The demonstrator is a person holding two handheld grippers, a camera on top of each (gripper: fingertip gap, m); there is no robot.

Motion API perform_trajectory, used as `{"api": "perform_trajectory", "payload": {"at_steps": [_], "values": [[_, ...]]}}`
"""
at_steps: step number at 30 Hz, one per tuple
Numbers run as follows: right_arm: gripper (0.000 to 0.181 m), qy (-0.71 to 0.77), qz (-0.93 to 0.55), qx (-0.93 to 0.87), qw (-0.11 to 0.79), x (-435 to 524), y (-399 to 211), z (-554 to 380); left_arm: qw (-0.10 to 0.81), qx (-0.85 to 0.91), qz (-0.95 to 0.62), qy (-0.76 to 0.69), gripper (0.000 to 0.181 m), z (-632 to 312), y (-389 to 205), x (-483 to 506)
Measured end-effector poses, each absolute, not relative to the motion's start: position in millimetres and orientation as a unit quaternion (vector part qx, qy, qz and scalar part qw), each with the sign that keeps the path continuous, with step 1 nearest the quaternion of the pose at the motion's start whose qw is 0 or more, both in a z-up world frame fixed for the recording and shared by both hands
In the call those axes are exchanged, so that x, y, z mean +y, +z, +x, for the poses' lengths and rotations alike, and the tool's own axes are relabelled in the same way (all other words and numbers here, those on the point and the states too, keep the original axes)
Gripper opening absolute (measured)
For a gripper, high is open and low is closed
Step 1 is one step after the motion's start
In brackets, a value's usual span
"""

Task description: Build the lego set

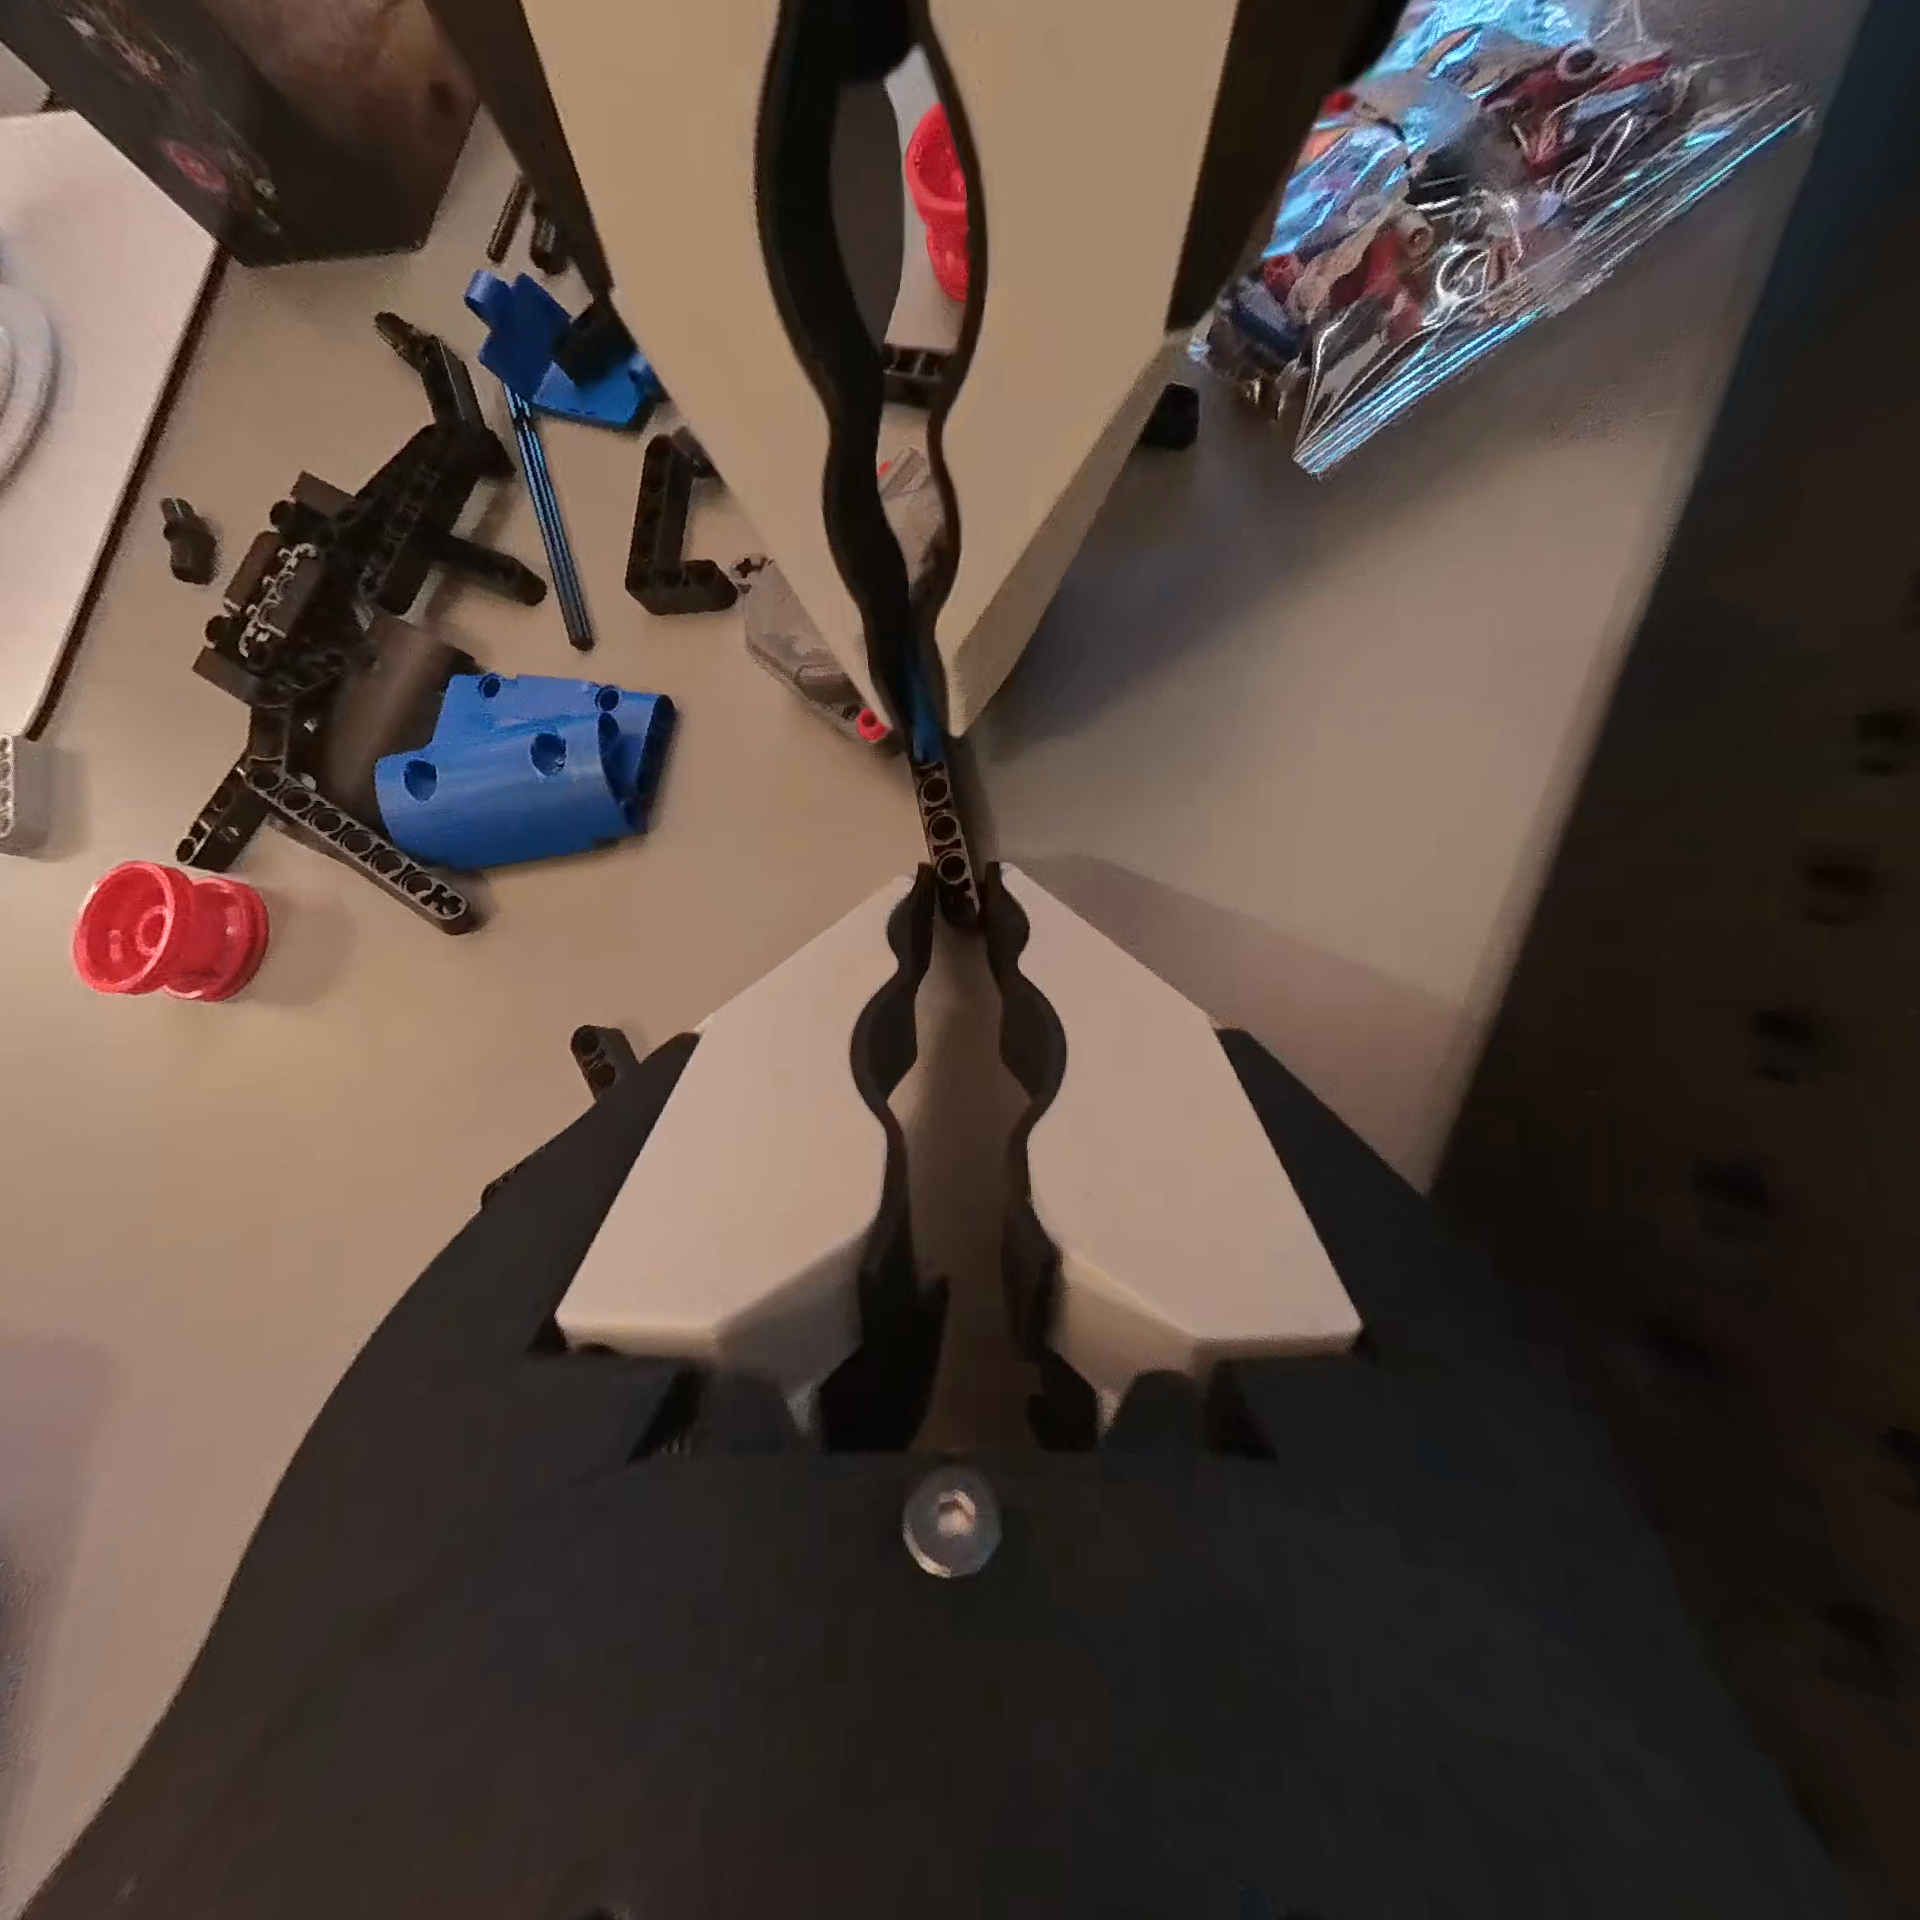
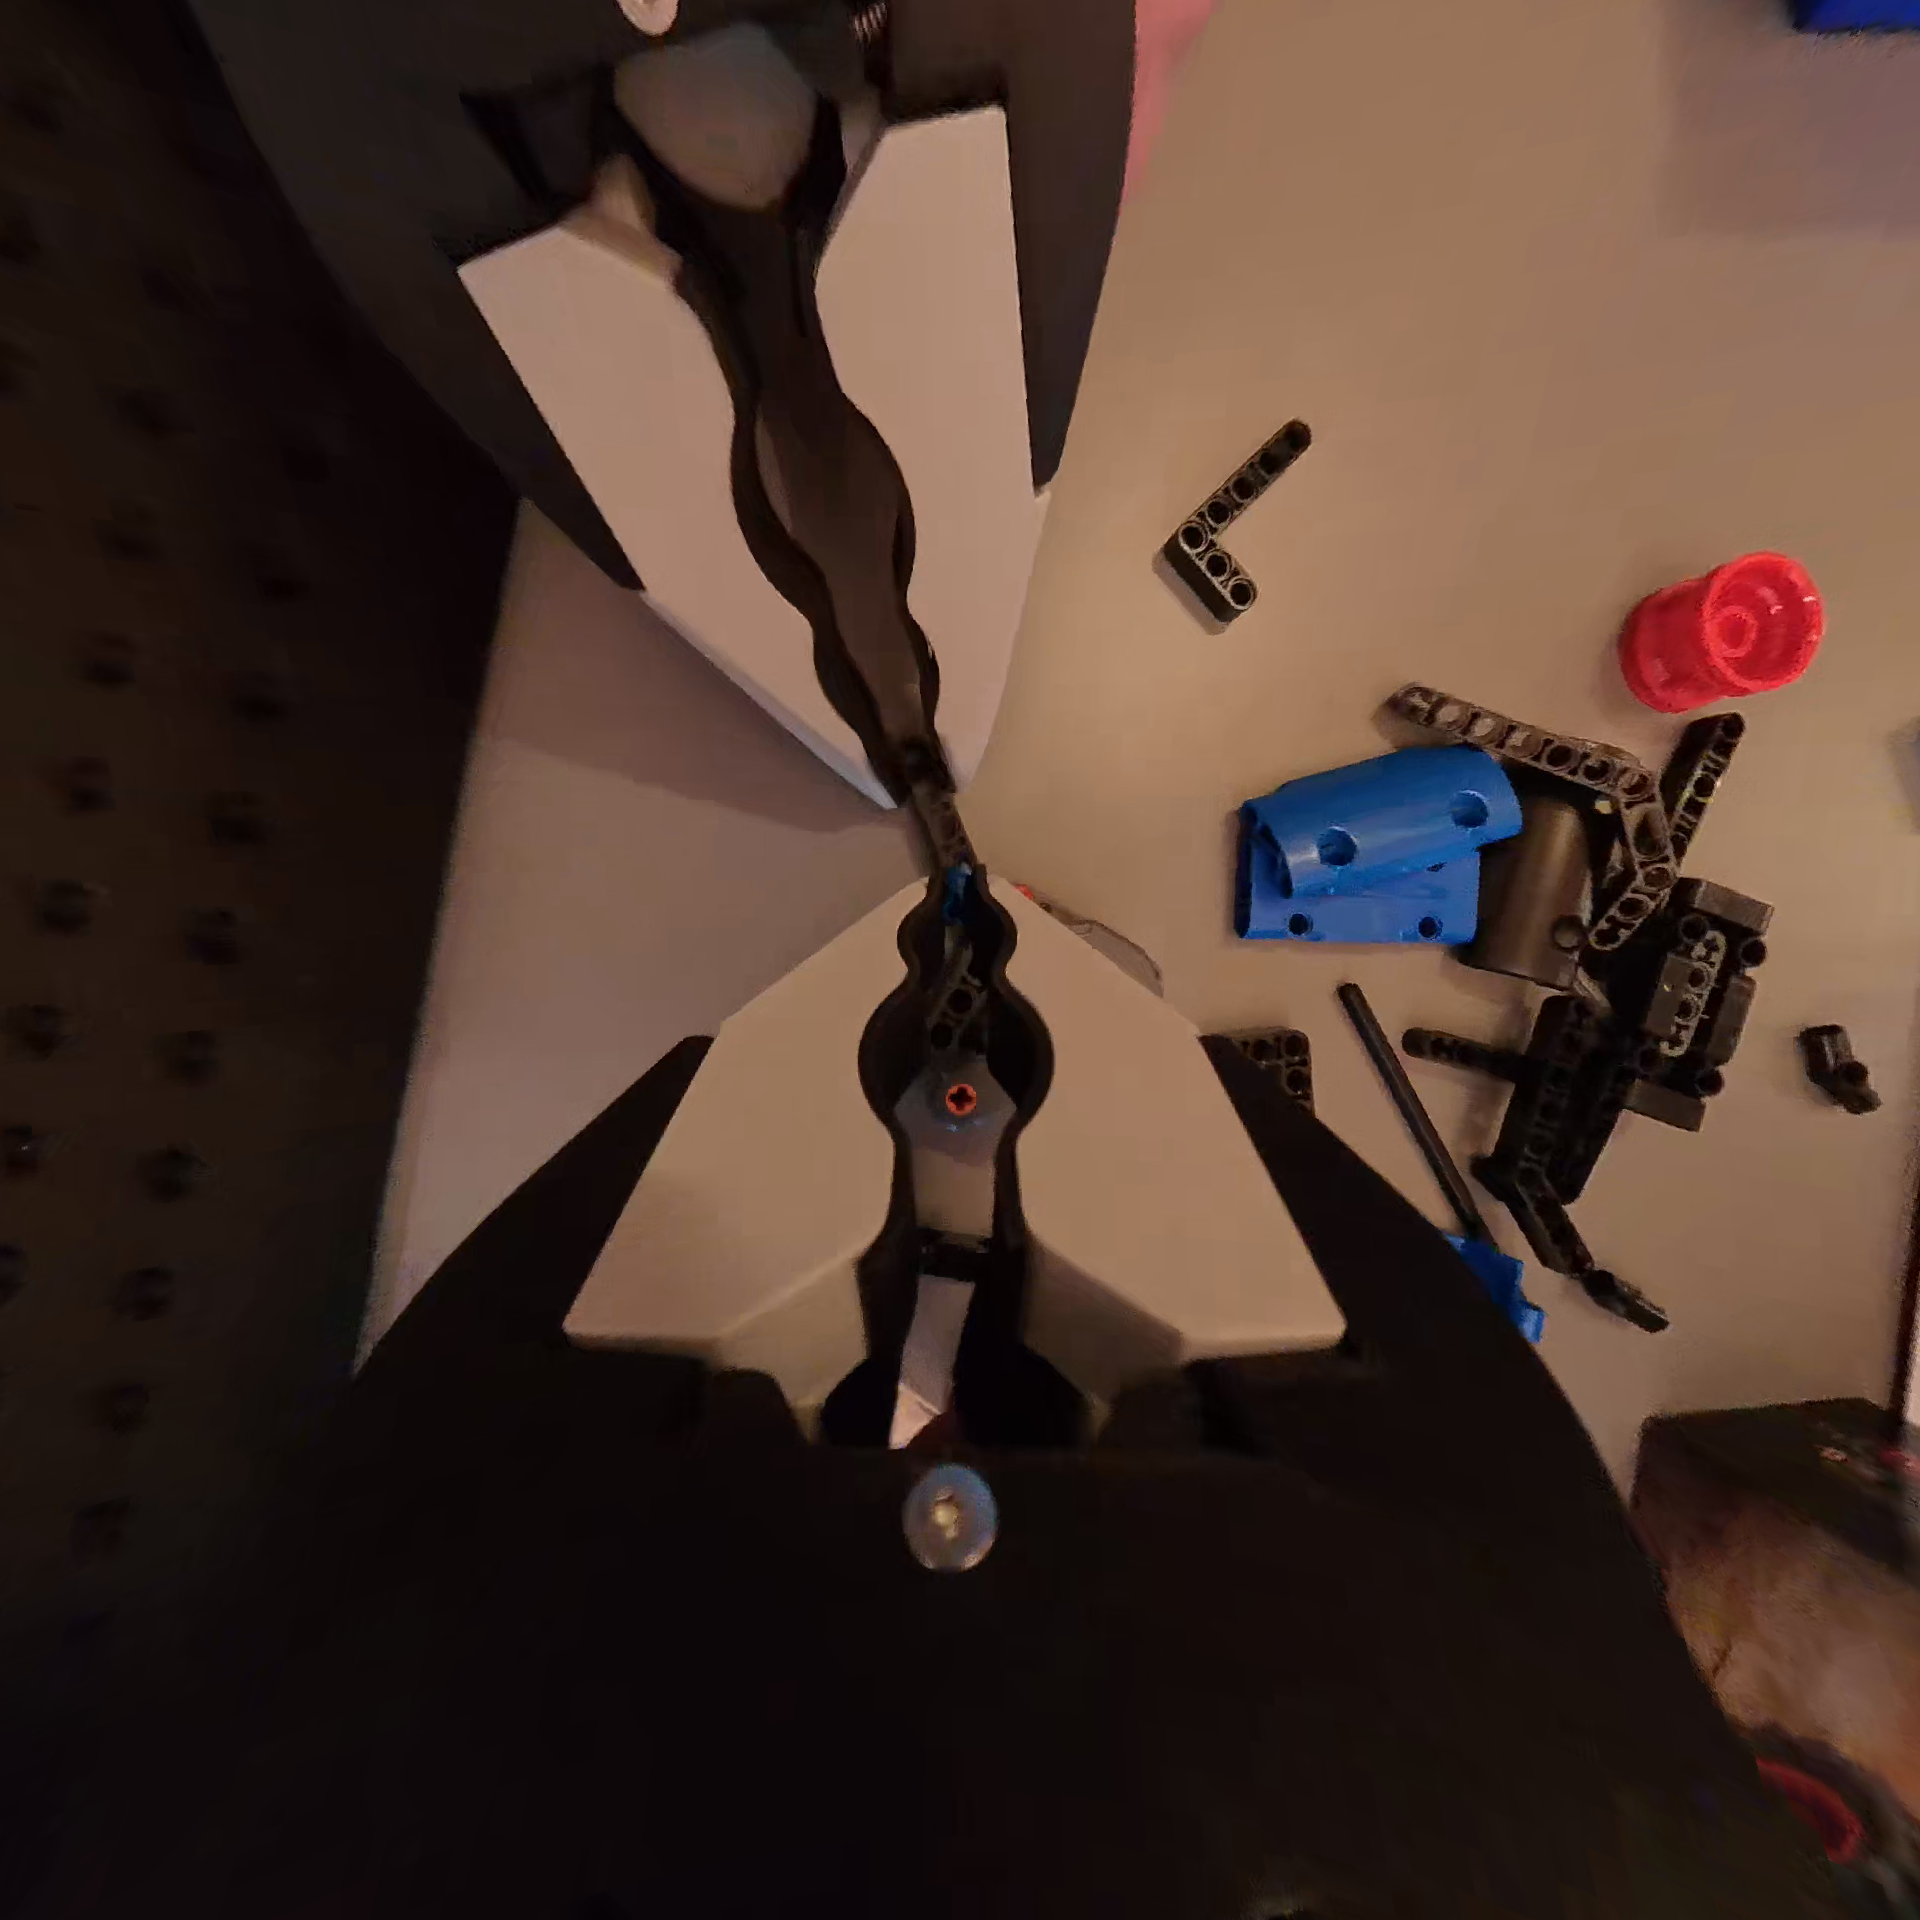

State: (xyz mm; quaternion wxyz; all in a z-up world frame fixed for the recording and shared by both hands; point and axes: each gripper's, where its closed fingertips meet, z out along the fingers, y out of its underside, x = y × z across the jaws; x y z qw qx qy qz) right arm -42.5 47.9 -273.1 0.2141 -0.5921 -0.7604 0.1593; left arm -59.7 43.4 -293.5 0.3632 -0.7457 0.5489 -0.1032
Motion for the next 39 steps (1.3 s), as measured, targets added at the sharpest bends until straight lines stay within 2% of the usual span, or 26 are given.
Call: {"api": "perform_trajectory", "payload": {"at_steps": [18, 39], "values": [[0.001, 0.104, -0.569, -0.805, 0.128, 46, -286, -42, 0.368, 0.546, -0.742, -0.127, 0.006, -51, -295, 40], [0.000, 0.118, -0.568, -0.813, 0.059, 43, -287, -46, 0.376, 0.516, -0.752, -0.164, 0.006, -50, -295, 39]]}}
